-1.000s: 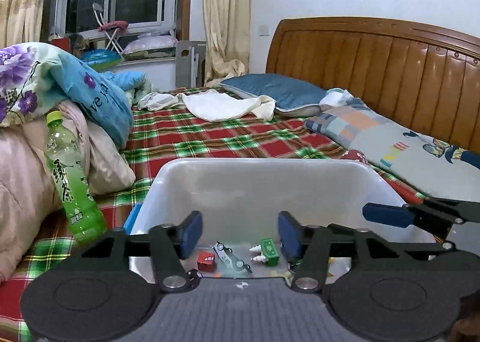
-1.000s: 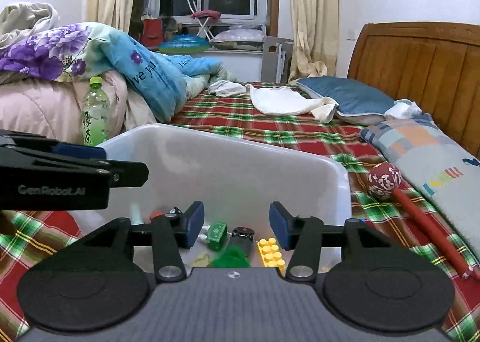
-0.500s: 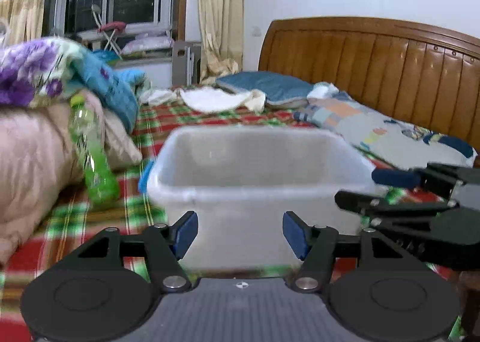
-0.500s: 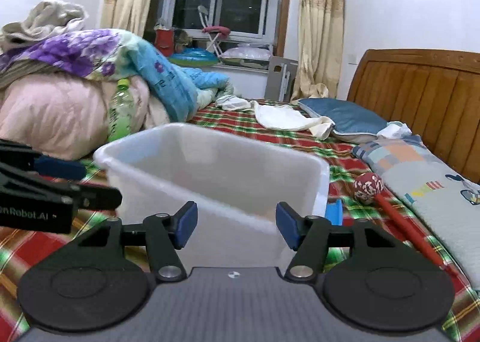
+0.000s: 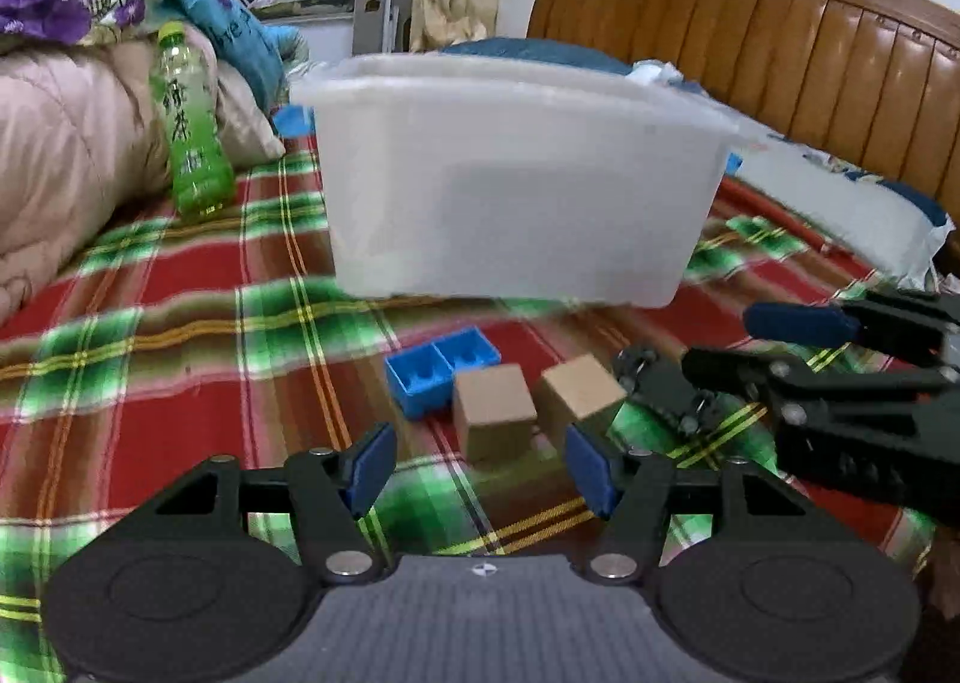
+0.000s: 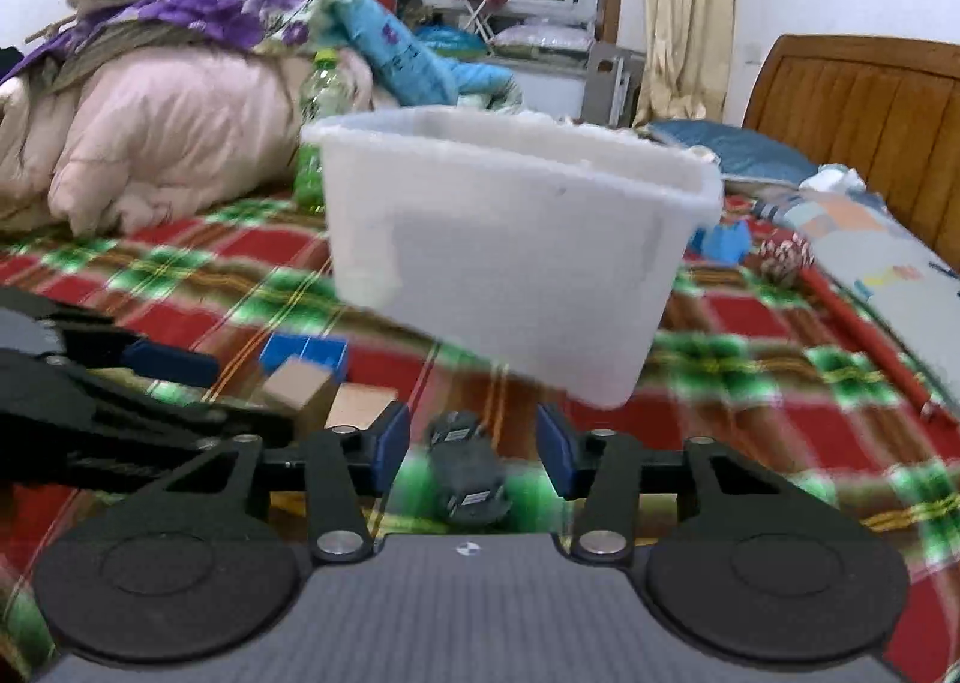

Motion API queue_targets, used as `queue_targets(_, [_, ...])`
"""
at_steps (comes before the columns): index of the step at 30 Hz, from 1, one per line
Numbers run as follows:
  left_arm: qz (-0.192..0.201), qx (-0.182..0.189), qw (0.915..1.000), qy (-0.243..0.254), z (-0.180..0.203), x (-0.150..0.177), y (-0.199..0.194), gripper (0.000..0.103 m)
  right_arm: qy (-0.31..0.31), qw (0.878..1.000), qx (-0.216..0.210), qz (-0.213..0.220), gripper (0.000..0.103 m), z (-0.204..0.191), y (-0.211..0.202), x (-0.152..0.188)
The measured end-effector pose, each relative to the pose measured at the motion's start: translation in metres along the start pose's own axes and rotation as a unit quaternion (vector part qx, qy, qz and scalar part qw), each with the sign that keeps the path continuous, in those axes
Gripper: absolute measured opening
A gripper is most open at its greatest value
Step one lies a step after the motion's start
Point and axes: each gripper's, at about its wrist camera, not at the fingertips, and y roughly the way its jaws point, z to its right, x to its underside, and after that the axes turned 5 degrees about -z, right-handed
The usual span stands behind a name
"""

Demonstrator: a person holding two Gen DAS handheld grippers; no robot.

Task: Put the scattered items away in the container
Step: 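Grasp a wooden block with the left tool while the right tool grasps another wooden block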

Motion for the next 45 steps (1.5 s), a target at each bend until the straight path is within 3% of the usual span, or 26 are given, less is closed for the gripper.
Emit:
queue_targets(3, [0.004,0.009,0.9999,-0.011,0.004,-0.001,0.007,0.062,0.002,1.0,-0.003,-0.003,0.05,-0.001,-0.003,0.007])
queue_targets(5, [0.004,0.001,1.0,-0.006,0.009,-0.002,0.013,0.046,0.003,1.0,-0.002,-0.006,0.05,-0.001,-0.003,0.009])
queue_targets(8, [-0.005,-0.006,1.0,0.001,0.011,-0.004,0.021,0.034,0.007,1.0,-0.002,-0.009,0.05,-0.002,-0.003,0.012])
queue_targets(16, [-0.01,-0.021,0.9996,0.018,-0.015,0.003,0.01,0.033,0.006,0.999,-0.034,-0.01,0.05,-0.021,0.012,0.008])
queue_targets(26, [-0.013,-0.011,0.9996,-0.022,-0.033,0.001,0.011,0.033,0.021,1.0,-0.016,-0.014,0.05,-0.035,0.048,-0.003])
queue_targets(32, [-0.015,-0.011,0.9998,-0.01,-0.032,0.0,0.016,0.033,-0.002,0.999,-0.023,-0.026,0.044,-0.038,0.061,-0.004])
queue_targets(45, [0.005,0.027,0.9993,0.024,0.002,0.01,-0.013,0.033,0.007,1.0,-0.016,-0.023,0.044,-0.021,0.019,0.007])
